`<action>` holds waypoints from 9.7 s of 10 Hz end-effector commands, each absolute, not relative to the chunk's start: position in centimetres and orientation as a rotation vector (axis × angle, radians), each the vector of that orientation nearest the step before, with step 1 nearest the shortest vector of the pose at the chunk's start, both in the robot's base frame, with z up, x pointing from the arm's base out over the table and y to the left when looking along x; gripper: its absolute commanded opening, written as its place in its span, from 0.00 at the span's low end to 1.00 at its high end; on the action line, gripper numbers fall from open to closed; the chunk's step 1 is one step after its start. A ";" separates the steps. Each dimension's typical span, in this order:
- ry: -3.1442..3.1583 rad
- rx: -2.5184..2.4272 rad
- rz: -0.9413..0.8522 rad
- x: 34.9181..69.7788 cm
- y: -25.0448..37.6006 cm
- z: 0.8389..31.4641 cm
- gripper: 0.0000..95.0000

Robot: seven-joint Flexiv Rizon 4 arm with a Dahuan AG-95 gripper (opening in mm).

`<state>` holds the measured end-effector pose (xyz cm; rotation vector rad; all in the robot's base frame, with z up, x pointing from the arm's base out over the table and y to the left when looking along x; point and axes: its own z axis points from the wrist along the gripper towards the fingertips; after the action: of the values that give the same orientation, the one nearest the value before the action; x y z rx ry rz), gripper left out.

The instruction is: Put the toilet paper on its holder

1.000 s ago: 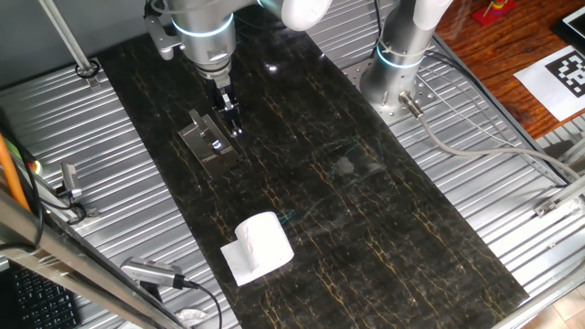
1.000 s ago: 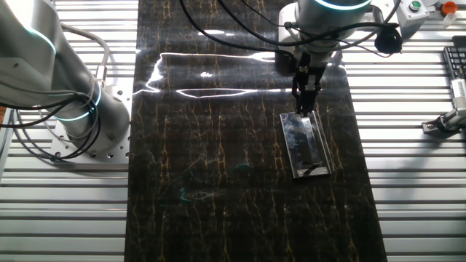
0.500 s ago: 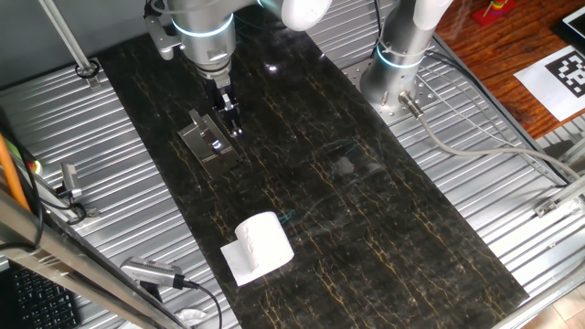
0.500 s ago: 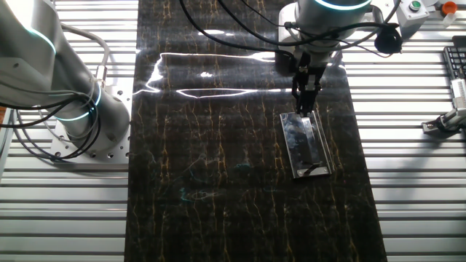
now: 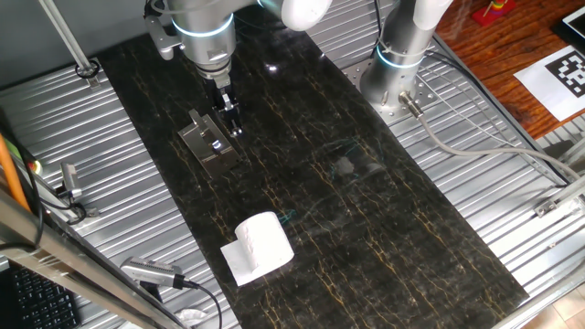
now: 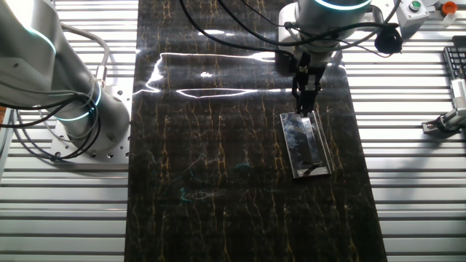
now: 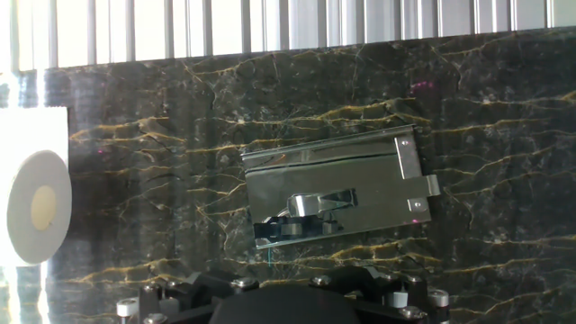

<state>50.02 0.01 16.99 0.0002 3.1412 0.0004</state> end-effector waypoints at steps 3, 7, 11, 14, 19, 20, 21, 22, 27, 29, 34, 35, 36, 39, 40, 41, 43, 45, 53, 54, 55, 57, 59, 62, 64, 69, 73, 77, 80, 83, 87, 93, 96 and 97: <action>3.117 -0.436 0.092 50.0 0.0 17.0 0.00; 3.118 -0.448 0.092 50.0 0.0 17.0 0.00; 3.111 -0.507 0.095 50.0 0.0 17.0 0.00; 3.102 -0.584 0.090 50.1 0.8 17.0 0.00; 3.098 -0.624 0.069 50.1 0.9 17.1 0.00; 3.102 -0.602 0.073 50.1 0.9 17.1 0.00; 3.116 -0.585 0.076 50.1 0.9 17.1 0.00; 3.124 -0.581 0.077 50.1 0.9 17.1 0.00; 3.090 -0.562 0.075 50.1 0.9 17.1 0.00; 3.073 -0.643 0.077 50.1 0.9 17.1 0.00; 3.030 -0.831 0.083 50.1 0.9 17.1 0.00; 3.024 -0.876 0.084 50.1 0.9 17.1 0.00; 3.021 -0.922 0.076 50.1 0.9 17.1 0.00; 3.037 -0.956 0.057 50.1 0.9 17.1 0.00; 3.044 -0.971 0.049 50.1 0.9 17.1 0.00; 3.037 -0.989 0.048 50.1 0.9 17.1 0.00; 2.990 -1.080 0.059 50.1 0.9 17.1 0.00; 2.935 -1.196 0.063 50.1 0.9 17.1 0.00; 2.810 -1.486 0.020 51.2 12.9 15.4 0.40; 2.783 -1.499 0.009 51.2 15.5 14.4 0.60; 2.776 -1.499 0.011 51.1 16.5 14.0 0.60; 2.715 -1.539 0.032 50.3 20.2 12.8 0.60; 2.596 -1.647 0.060 50.1 21.1 12.2 0.80; 2.508 -1.748 0.007 50.1 21.1 11.9 1.00; 2.609 -1.607 0.014 49.7 20.6 12.1 0.80; 2.516 -1.778 0.075 49.7 20.6 12.1 0.80; 2.515 -1.791 0.083 49.7 20.6 12.1 0.80; 2.471 -1.847 0.075 49.7 20.6 12.1 0.80; 2.437 -1.885 0.079 49.7 20.6 12.1 0.80; 2.391 -1.940 0.058 51.6 22.9 12.3 1.00; 2.349 -1.953 0.022 53.2 25.9 11.2 1.00; 2.243 -2.040 0.024 54.0 27.1 9.6 1.00; 2.245 -2.053 0.035 54.0 27.2 8.9 1.00; 2.242 -2.054 0.037 54.0 27.2 8.7 1.00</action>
<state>54.14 27.37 8.43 -2.0534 2.2410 0.0421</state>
